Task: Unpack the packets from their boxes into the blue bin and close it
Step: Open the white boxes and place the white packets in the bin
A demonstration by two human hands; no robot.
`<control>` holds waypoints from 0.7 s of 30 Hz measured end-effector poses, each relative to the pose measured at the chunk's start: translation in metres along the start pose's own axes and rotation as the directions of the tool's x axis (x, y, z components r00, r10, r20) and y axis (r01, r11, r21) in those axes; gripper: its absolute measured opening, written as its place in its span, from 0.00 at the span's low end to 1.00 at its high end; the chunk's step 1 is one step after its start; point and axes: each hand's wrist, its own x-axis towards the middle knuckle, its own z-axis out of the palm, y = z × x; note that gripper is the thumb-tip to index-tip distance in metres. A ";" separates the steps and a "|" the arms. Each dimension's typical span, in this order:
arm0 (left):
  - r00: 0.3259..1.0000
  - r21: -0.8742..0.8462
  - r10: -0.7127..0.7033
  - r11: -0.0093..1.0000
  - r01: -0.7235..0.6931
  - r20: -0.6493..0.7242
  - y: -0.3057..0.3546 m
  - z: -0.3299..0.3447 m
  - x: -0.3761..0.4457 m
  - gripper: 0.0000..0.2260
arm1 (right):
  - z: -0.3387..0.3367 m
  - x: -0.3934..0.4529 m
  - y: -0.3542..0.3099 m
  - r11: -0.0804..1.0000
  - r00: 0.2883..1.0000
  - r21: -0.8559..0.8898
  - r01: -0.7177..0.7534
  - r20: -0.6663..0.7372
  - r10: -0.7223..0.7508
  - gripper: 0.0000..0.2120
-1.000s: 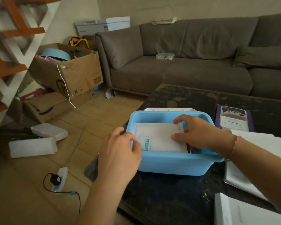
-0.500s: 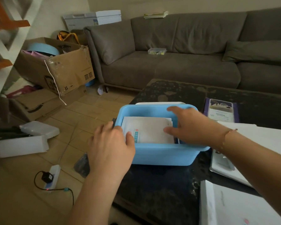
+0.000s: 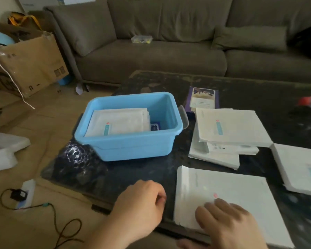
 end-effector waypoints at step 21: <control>0.998 -0.219 0.012 0.976 0.000 0.055 0.005 0.022 0.021 0.07 | 0.020 -0.005 -0.009 0.989 0.981 0.083 -0.124 -0.142 0.134 0.28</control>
